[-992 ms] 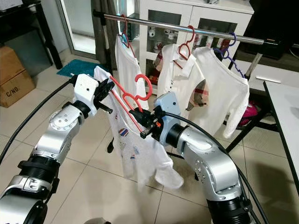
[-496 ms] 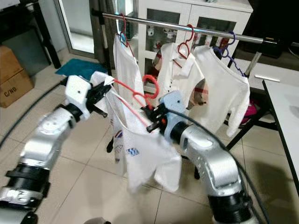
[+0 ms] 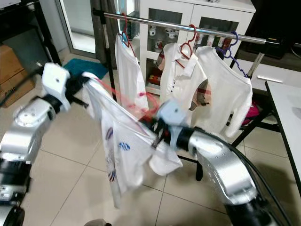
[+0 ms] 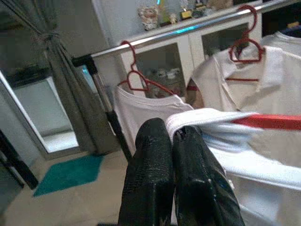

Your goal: Hang hanger

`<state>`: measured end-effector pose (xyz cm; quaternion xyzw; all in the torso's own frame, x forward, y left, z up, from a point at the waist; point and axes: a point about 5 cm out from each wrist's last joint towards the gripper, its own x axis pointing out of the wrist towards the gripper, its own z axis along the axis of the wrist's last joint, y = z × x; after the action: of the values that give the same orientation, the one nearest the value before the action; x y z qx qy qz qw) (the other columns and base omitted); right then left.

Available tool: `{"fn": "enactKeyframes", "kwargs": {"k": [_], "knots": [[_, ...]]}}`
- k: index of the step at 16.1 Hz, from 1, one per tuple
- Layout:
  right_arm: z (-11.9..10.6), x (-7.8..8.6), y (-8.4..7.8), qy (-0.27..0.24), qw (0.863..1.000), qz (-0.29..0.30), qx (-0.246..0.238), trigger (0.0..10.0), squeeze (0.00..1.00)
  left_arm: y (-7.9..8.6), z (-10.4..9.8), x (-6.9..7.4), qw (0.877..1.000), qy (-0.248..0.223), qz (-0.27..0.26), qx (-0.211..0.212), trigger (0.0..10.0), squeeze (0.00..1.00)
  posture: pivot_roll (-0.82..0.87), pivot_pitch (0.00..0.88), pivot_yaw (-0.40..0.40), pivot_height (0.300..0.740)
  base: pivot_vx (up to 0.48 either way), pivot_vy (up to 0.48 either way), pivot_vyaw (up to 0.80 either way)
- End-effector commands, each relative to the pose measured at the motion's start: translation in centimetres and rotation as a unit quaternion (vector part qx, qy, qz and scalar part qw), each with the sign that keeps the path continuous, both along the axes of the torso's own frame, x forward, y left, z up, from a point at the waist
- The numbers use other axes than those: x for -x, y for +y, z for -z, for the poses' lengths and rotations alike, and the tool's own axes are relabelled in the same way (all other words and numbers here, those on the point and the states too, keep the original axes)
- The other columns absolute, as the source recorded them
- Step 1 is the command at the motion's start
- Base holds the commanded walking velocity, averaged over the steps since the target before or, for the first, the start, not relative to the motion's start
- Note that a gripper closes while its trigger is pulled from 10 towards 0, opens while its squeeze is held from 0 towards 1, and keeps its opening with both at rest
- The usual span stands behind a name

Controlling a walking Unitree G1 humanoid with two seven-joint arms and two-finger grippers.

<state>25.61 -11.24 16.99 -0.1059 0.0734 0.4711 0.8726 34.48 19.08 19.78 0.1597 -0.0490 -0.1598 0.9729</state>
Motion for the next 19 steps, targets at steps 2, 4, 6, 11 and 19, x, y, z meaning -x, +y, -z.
{"fn": "enactKeyframes", "kwargs": {"k": [2,4,6,11,19], "knots": [[1.0,1.3,-1.1,0.044,0.998,-0.040,0.018,0.0,0.00,4.1,-2.4,-0.4,0.993,-0.040,-0.108,0.016,0.0,0.00,-0.02,0.000,-0.030,0.740,0.000,0.000,0.00],[1.3,1.9,-1.2,0.063,0.996,-0.059,0.010,0.0,0.00,4.5,-2.3,-0.4,0.991,-0.037,-0.119,0.039,0.0,0.00,-0.02,0.000,-0.028,0.740,0.000,0.000,0.00],[2.3,1.9,-1.6,0.076,0.995,-0.043,0.048,0.0,0.00,4.0,-1.8,-0.4,0.994,-0.029,-0.102,0.039,0.0,0.00,-0.02,0.000,-0.026,0.740,0.000,0.000,0.00],[1.9,-2.1,-1.6,0.084,0.985,0.149,0.020,0.0,0.00,-2.4,0.8,0.9,0.992,0.012,0.090,-0.089,0.0,0.00,-0.02,0.000,-0.027,0.740,0.000,0.000,0.00],[0.3,-2.2,0.6,0.083,0.982,0.155,-0.068,0.0,0.00,-4.3,2.3,0.8,0.990,0.010,0.102,-0.095,10.0,0.00,-0.02,0.000,-0.016,0.740,0.000,0.000,0.00]]}}
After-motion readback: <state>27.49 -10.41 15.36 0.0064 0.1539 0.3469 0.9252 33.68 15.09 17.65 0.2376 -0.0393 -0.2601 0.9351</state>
